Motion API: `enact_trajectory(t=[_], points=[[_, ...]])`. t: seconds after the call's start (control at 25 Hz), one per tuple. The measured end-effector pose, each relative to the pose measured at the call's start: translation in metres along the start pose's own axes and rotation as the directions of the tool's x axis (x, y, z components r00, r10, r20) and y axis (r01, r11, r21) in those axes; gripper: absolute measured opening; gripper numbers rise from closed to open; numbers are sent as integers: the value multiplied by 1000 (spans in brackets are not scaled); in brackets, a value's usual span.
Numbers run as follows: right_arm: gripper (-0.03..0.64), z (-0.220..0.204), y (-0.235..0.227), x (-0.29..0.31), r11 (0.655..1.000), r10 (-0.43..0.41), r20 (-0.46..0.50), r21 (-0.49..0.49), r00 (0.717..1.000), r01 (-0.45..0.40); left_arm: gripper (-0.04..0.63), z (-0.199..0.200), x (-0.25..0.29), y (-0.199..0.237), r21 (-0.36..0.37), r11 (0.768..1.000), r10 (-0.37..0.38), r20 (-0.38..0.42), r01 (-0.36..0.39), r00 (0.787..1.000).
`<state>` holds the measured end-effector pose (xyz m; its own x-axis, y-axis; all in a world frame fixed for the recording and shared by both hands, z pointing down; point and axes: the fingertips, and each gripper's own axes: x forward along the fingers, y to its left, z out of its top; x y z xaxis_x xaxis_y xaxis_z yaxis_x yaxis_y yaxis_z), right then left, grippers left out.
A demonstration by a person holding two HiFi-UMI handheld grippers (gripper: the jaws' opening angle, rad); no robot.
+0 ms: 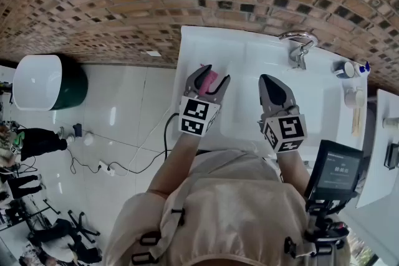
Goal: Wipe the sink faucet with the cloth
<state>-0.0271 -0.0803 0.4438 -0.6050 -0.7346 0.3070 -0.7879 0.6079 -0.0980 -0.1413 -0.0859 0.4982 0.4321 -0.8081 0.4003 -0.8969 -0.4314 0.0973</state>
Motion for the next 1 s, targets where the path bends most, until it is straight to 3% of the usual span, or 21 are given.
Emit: enact_trajectory(t=[0.24,0.56,0.72,0.92,0.96,1.0], points=[[-12,-29,-7,18,999,-3,-60,37,998,5,236,-86,17,39,-48,997,50,-192,-60,980],[-14,-73,-15,31,997,-2,-152,82,988,14,252,-164,40,60,-44,995,63,-389,-87,919],[-13,-88,-20,31,995,-13,-177,93,984,30,250,-195,49,68,-31,994,77,-449,-101,890],[-14,-96,-25,31,994,-21,-193,103,981,42,248,-200,49,73,-19,993,92,-446,-112,890],[-14,-96,-25,31,994,-23,-193,104,981,44,224,-199,50,73,-19,994,85,-447,-104,891],[-13,-96,-25,31,994,-24,-192,104,981,45,146,-199,51,73,-21,996,73,-450,-92,890]])
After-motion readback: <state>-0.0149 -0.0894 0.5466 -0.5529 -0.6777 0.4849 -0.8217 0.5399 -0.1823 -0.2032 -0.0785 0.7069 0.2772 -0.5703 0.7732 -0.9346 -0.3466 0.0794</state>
